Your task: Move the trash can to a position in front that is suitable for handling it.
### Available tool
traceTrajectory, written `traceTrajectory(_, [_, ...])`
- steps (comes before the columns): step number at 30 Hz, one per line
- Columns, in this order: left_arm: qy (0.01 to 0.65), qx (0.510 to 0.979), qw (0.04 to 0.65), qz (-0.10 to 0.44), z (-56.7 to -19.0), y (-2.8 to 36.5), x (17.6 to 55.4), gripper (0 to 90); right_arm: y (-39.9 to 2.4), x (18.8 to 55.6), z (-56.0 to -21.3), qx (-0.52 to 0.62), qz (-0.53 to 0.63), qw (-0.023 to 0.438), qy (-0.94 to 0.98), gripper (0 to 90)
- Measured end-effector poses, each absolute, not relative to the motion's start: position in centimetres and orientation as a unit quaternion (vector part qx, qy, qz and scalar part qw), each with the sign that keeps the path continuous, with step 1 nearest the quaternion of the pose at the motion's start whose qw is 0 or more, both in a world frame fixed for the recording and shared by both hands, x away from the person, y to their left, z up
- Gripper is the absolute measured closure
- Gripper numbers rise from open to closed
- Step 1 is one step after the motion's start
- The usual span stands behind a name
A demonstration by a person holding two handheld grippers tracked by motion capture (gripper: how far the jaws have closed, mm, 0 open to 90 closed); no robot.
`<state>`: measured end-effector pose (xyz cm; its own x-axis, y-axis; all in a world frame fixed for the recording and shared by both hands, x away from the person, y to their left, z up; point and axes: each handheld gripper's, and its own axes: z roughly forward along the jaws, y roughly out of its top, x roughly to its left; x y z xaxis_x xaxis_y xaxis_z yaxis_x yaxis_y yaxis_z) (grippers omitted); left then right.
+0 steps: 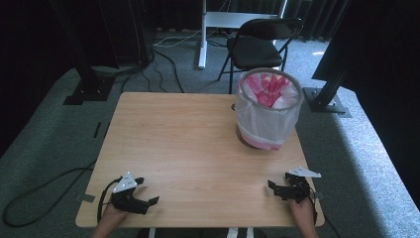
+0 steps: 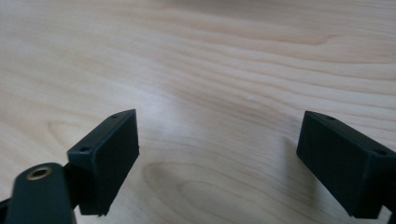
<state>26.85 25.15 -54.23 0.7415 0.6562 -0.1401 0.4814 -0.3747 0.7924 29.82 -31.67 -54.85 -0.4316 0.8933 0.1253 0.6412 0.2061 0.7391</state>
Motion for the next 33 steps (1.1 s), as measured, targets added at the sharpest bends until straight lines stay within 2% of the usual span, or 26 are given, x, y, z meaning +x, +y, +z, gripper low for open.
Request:
traceTrajectory(3, [0.339, 0.83, 0.435, 0.087, -54.3, 24.9, 27.2, 0.7, -31.8, 30.3, -54.7, 0.484, 0.385, 0.14, 0.773, 11.1])
traceTrajectory(5, [0.333, 0.833, 0.433, 0.083, -54.3, 24.7, 27.4, 0.7, -31.9, 30.4, -54.6, 0.482, 0.393, 0.138, 0.771, 11.1])
traceTrajectory(8, [0.329, 0.835, 0.432, 0.086, -54.2, 24.2, 27.9, 0.7, -31.9, 30.3, -54.2, 0.475, 0.394, 0.18, 0.766, 11.1])
traceTrajectory(11, [0.325, 0.835, 0.435, 0.087, -54.2, 23.6, 28.7, 0.7, -32.1, 30.3, -53.7, 0.475, 0.4, 0.199, 0.758, 11.1])
traceTrajectory(19, [0.31, 0.836, 0.439, 0.108, -53.9, 21.4, 30.8, 0.7, -33.5, 30.9, -52.9, 0.496, 0.413, 0.202, 0.737, 11.1])
traceTrajectory(25, [0.304, 0.838, 0.439, 0.117, -53.7, 20.1, 32.2, 0.7, -34.0, 31.5, -52.7, 0.518, 0.411, 0.246, 0.709, 11.1])
traceTrajectory(33, [0.297, 0.833, 0.449, 0.127, -53.2, 18.5, 34.6, 0.8, -35.4, 32.7, -51.7, 0.536, 0.454, 0.252, 0.666, 11.1])
